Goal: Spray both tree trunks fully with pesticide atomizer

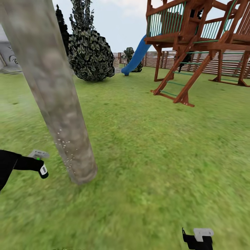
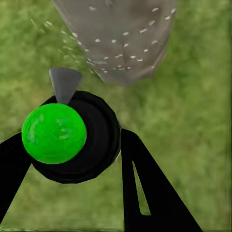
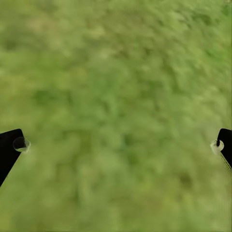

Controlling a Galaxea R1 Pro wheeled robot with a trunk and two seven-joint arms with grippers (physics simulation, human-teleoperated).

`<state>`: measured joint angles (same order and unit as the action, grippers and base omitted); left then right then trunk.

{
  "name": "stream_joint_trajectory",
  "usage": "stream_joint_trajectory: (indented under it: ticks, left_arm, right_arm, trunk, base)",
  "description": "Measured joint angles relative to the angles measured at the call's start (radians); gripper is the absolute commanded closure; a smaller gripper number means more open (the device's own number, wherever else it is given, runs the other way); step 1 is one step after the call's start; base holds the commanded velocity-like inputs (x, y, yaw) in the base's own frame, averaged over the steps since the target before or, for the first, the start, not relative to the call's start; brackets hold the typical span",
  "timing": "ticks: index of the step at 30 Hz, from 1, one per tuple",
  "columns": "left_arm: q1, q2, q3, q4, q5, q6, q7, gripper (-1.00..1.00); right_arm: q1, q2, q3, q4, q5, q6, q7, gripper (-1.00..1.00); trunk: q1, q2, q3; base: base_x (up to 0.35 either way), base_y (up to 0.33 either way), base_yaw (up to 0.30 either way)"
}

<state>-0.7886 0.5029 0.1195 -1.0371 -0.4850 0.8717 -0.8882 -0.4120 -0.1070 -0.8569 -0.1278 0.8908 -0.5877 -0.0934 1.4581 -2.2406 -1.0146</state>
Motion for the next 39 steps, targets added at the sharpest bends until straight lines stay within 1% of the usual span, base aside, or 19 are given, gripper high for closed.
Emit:
stream_joint_trajectory:
  ticks: [2,3,4,6,7,9,11,13,15,16,19,27,30,32,33,36,37,38,39]
  left_arm:
    - [0.016,-0.001,0.000,0.002,-0.005,-0.001,0.005,1.00]
    - [0.029,-0.001,0.001,0.022,-0.026,-0.004,0.037,1.00]
    - [0.034,-0.002,0.000,0.050,-0.033,-0.003,0.079,1.00]
    - [0.036,-0.004,0.000,0.070,-0.022,0.000,0.100,1.00]
    - [0.038,-0.015,0.000,0.077,-0.016,0.003,0.105,1.00]
    - [0.042,-0.056,0.000,0.083,-0.016,0.003,0.107,1.00]
    - [0.042,-0.076,-0.001,0.128,-0.027,-0.002,0.108,1.00]
    - [0.042,-0.080,0.001,0.193,-0.030,-0.026,0.113,1.00]
    - [0.042,-0.080,0.003,0.208,-0.029,-0.048,0.135,1.00]
    - [0.042,-0.080,0.003,0.220,-0.030,-0.053,0.163,1.00]
    - [0.042,-0.083,0.004,0.264,-0.020,-0.057,0.198,1.00]
    - [0.043,-0.099,0.011,0.259,-0.016,-0.057,0.221,1.00]
    - [0.042,-0.113,0.014,0.257,-0.014,-0.056,0.225,1.00]
    - [0.042,-0.118,0.015,0.258,-0.019,-0.058,0.253,1.00]
    - [0.042,-0.128,0.016,0.258,-0.017,-0.057,0.298,1.00]
    - [0.042,-0.220,0.012,0.258,-0.006,-0.055,0.392,1.00]
    - [0.042,-0.239,0.012,0.257,-0.011,-0.057,0.429,1.00]
    - [0.042,-0.254,0.032,0.255,-0.002,-0.057,0.473,1.00]
    - [0.042,-0.256,0.064,0.256,0.010,-0.059,0.480,1.00]
  right_arm:
    - [0.000,0.000,0.000,0.000,0.000,0.000,0.000,-1.00]
    - [0.000,0.000,0.000,0.000,0.000,0.000,0.000,-1.00]
    - [0.000,0.000,0.000,0.000,0.000,0.000,0.000,-1.00]
    - [0.000,0.000,0.000,0.000,0.000,0.000,0.000,-1.00]
    - [0.000,0.000,0.000,0.000,0.000,0.000,0.000,-1.00]
    - [0.000,0.000,0.000,0.000,0.000,0.000,0.000,-1.00]
    - [0.000,0.000,0.000,0.000,0.000,0.000,0.000,-1.00]
    - [0.000,0.000,0.000,0.000,0.000,0.000,0.000,-1.00]
    - [0.000,0.000,0.000,0.000,-0.001,0.000,0.000,-1.00]
    - [0.000,0.000,0.000,0.000,-0.001,0.000,0.000,-1.00]
    - [0.000,0.000,0.000,0.000,-0.001,0.000,0.000,-1.00]
    - [0.000,0.000,0.000,0.000,-0.001,0.000,0.001,-1.00]
    - [0.000,0.000,0.000,0.000,-0.001,0.000,0.001,-1.00]
    - [0.000,0.000,0.000,0.000,-0.001,0.000,0.001,-1.00]
    - [0.000,0.000,0.000,0.000,0.000,0.000,0.002,-1.00]
    - [0.000,0.000,-0.001,0.000,-0.001,0.000,0.001,-1.00]
    - [0.000,0.000,-0.002,0.000,-0.001,0.000,0.001,-1.00]
    - [0.000,0.000,-0.001,0.000,-0.001,0.000,0.001,-1.00]
    - [0.000,0.000,-0.001,0.000,-0.001,0.000,0.000,-1.00]
  trunk:
    - [0.000,0.000,0.000]
    - [0.000,0.000,0.000]
    - [0.000,0.000,0.000]
    - [0.000,0.000,0.000]
    - [0.000,0.000,0.000]
    - [0.000,0.000,0.000]
    - [0.000,0.000,0.000]
    - [0.000,0.000,0.000]
    - [0.000,0.000,0.000]
    - [0.000,0.000,0.000]
    - [0.000,0.000,0.000]
    - [0.000,0.000,0.000]
    - [0.000,0.000,0.000]
    - [0.000,0.000,0.000]
    - [0.000,0.000,0.000]
    - [0.000,0.000,0.000]
    - [0.000,0.000,0.000]
    - [0.000,0.000,0.000]
    - [0.000,0.000,0.000]
  base:
    - [0.198,-0.205,0.060]
    - [0.275,-0.129,0.010]
    - [0.304,-0.069,0.005]
    - [0.326,-0.023,0.002]
    - [0.299,-0.004,0.000]
    - [0.093,-0.001,0.000]
    - [0.016,0.000,0.000]
    - [0.001,0.000,0.000]
    - [0.000,0.000,0.002]
    - [0.000,0.000,0.032]
    - [0.000,0.000,0.220]
    - [-0.058,-0.219,0.275]
    - [-0.011,-0.271,0.107]
    - [-0.002,-0.272,0.016]
    - [0.000,-0.272,0.004]
    - [0.000,-0.274,0.001]
    - [0.000,-0.275,0.000]
    - [0.000,-0.275,0.000]
    - [0.000,-0.275,0.032]
